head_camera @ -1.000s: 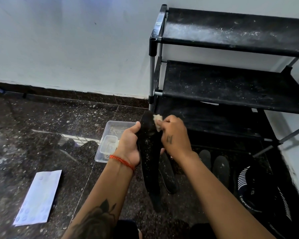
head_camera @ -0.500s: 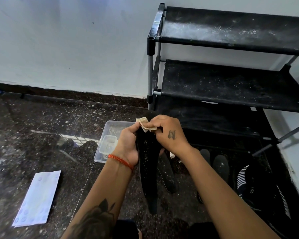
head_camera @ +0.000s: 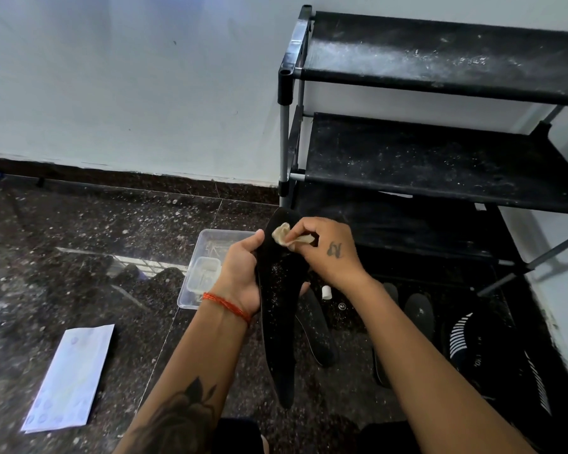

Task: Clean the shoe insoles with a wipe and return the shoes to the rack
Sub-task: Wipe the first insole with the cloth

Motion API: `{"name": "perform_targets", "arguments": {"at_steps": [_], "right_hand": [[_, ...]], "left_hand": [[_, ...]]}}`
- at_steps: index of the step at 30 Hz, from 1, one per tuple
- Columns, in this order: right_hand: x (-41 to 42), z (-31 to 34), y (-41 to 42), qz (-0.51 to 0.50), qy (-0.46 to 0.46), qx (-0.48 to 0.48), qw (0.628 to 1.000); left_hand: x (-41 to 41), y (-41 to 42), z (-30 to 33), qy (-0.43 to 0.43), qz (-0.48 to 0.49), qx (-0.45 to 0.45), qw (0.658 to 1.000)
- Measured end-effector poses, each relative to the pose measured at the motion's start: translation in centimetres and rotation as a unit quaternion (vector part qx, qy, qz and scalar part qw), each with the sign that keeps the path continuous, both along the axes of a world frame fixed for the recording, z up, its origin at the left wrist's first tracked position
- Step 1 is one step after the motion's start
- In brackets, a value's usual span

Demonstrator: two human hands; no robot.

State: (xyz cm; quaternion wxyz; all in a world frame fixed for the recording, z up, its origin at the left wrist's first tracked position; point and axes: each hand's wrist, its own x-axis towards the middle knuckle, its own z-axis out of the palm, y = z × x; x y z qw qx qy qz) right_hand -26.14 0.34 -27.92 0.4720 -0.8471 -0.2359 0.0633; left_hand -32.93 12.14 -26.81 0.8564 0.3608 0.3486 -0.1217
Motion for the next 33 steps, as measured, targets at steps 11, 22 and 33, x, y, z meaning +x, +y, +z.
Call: {"name": "perform_targets", "arguments": {"at_steps": [11,22,33], "right_hand": [[0.7,-0.5,0.1,-0.106,-0.055,-0.008,0.993],[0.8,0.1,-0.9,-0.165,-0.110,-0.064,0.978],[1.1,-0.2,-1.6,-0.152,-0.091,-0.114,0.978]], "left_hand": [[0.2,-0.1,-0.2,-0.039,-0.047,0.012,0.998],[0.3,0.2,0.0,-0.046,-0.030,0.009,0.998],[0.4,0.0,0.0,-0.039,-0.022,0.012,0.999]]}}
